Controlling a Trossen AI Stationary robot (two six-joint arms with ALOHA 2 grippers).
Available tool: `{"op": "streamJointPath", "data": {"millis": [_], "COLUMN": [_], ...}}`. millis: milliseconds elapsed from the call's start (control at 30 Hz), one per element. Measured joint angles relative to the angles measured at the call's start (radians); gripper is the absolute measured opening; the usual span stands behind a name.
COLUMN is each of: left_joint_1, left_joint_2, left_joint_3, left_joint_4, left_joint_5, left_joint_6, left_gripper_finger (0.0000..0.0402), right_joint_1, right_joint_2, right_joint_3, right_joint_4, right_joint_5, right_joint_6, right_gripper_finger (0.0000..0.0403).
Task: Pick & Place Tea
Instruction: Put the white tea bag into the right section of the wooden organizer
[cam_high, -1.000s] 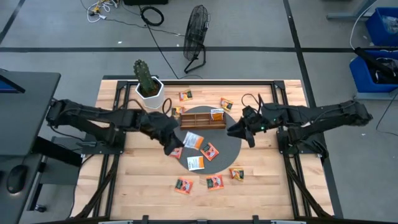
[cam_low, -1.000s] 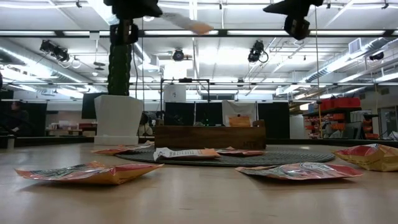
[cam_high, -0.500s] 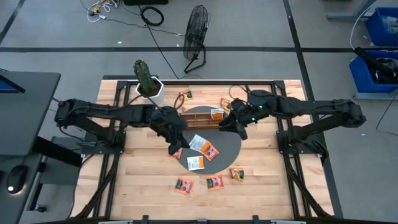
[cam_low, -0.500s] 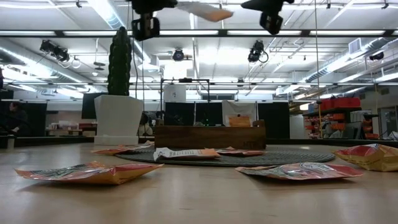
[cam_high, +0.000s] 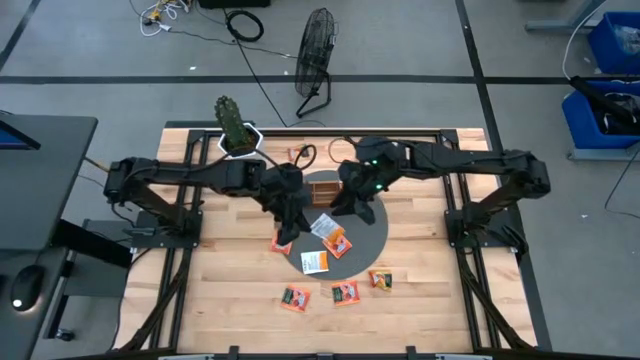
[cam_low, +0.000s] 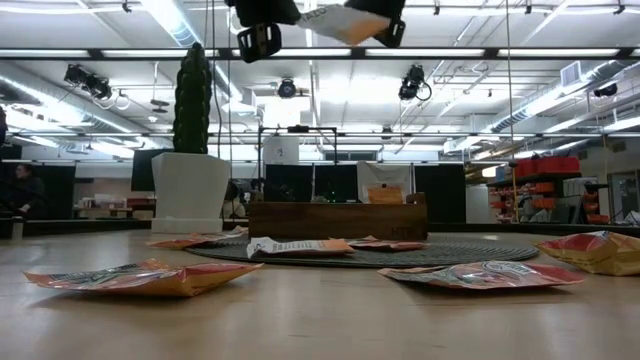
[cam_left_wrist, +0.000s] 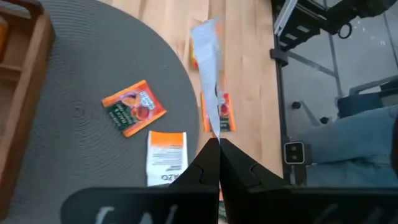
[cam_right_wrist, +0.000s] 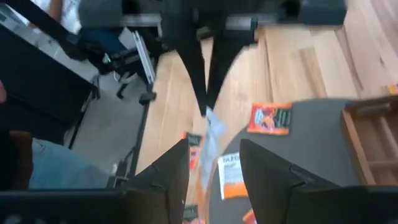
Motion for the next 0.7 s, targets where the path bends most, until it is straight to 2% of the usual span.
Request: {"op": "streamJointPath", "data": {"millis": [200, 700], "left_joint_1": [0.016, 0.033], "left_joint_2": [-0.001, -0.002], "left_joint_3": [0.000, 0.000], "left_joint_4": [-0.015, -0.016], "left_joint_5": [0.000, 0.000], "left_joint_6": [0.025, 0.050], "left_gripper_finger": [0.0000, 0.0000], "right_joint_1": [0.000, 0.000], "right_joint_2": [0.079, 0.112], "right_joint_3": [0.056, 0.057], "right_joint_4": [-0.023, -0.041], "right_joint_5": [-0.002, -0.029], "right_joint_6": [-0.009, 0.002], "right_gripper_finger": [0.0149, 0.0149]}}
